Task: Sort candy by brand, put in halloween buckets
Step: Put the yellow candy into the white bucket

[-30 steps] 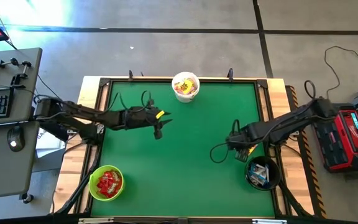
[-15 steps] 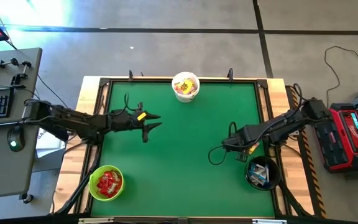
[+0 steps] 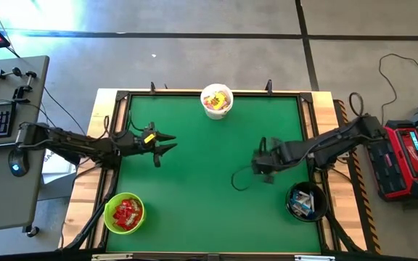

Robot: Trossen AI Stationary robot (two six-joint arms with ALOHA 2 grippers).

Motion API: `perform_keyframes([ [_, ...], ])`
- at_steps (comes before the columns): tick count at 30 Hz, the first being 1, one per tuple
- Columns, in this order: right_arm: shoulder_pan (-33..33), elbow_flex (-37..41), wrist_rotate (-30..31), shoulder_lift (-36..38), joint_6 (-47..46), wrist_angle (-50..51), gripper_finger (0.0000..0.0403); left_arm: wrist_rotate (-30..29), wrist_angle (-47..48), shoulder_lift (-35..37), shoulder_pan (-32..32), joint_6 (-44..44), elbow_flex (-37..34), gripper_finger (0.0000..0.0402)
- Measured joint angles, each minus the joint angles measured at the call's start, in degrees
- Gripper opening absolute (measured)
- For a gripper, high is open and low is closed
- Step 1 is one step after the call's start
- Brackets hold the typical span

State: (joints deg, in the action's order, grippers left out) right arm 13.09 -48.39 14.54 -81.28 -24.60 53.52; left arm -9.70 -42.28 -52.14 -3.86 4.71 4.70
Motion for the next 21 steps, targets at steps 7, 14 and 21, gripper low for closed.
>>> perform_keyframes([
  [7,-10.1,-8.2,9.5,0.0,12.8,-23.3,0.0001,0.2,-3.4,5.3,-1.4,0.6,-4.1,0.0109],
  [14,-22.3,-17.9,8.3,-2.4,25.5,-33.1,0.0000,1.0,-3.9,6.5,-1.4,-2.3,-4.0,0.0090],
  [21,-31.5,-30.7,2.9,-15.8,35.9,-32.5,0.0000,0.3,-3.1,6.4,-1.4,-2.4,-4.0,0.0089],
])
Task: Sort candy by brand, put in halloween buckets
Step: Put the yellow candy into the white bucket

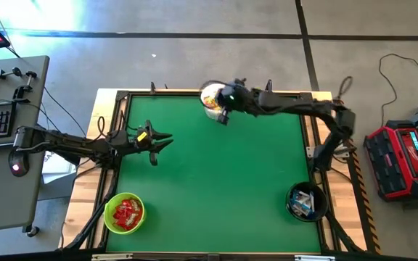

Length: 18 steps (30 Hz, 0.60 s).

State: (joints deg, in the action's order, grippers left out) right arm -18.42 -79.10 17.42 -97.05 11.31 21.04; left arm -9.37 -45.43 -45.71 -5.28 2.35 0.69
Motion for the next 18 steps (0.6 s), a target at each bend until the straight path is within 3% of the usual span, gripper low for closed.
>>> perform_keyframes([
  [9,-7.0,-11.2,-1.4,-13.1,5.7,3.0,0.0000,-0.9,0.7,0.0,0.0,-1.0,0.0,0.0089],
  [18,-8.6,-12.1,-5.7,-18.6,5.3,1.9,0.0006,-1.5,1.3,0.0,0.0,-1.5,0.0,0.0089],
])
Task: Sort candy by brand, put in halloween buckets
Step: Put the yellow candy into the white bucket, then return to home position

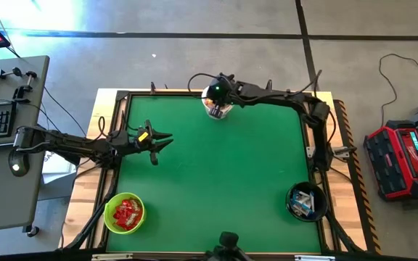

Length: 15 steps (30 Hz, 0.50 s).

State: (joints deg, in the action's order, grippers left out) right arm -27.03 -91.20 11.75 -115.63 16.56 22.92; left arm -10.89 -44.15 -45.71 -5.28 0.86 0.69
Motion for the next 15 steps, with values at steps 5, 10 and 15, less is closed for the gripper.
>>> perform_keyframes([
  [5,0.0,0.1,0.0,-1.1,0.2,-0.1,0.0059,0.0,0.3,0.0,0.0,0.9,0.0,0.0089],
  [10,0.1,-1.1,-0.6,-0.6,-1.3,0.4,0.0136,-0.3,0.3,0.0,0.0,1.0,0.0,0.0089],
  [15,1.1,-4.6,-1.5,0.0,-1.2,3.5,0.0177,-0.9,0.4,0.0,0.0,1.0,0.0,0.0089],
])
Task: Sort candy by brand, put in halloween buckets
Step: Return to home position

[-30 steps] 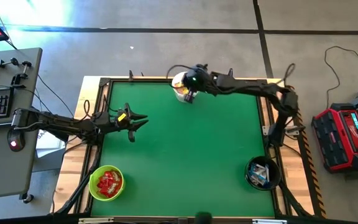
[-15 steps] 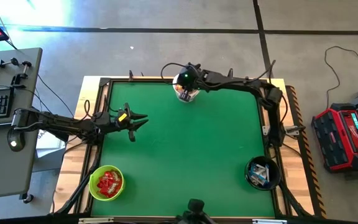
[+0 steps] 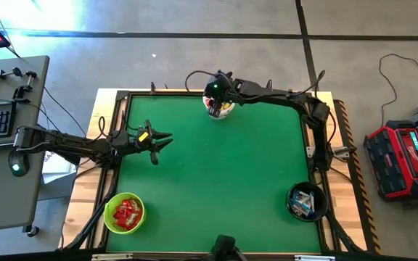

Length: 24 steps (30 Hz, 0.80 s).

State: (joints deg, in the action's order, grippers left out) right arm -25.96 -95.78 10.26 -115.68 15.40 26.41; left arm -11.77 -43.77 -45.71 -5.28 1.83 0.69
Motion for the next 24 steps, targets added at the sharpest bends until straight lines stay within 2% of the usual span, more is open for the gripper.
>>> perform_keyframes([
  [3,1.2,-0.7,1.3,0.0,0.7,0.9,0.0172,-0.4,0.0,0.0,0.0,0.0,0.0,0.0089],
  [5,1.9,-0.7,1.2,0.1,1.2,0.4,0.0149,-0.4,0.0,0.0,0.0,0.0,0.0,0.0089],
  [11,3.1,6.0,-1.0,3.9,1.5,-9.6,0.0018,-0.4,0.0,0.0,0.0,0.0,0.0,0.0089],
  [16,4.3,16.3,-4.7,10.9,0.0,-19.6,0.0013,-0.4,-0.1,0.0,0.0,-0.3,0.0,0.0089],
  [24,8.5,38.8,-4.7,23.8,-0.1,-40.7,0.0001,-0.4,-0.9,0.5,0.0,-0.7,0.0,0.0089],
])
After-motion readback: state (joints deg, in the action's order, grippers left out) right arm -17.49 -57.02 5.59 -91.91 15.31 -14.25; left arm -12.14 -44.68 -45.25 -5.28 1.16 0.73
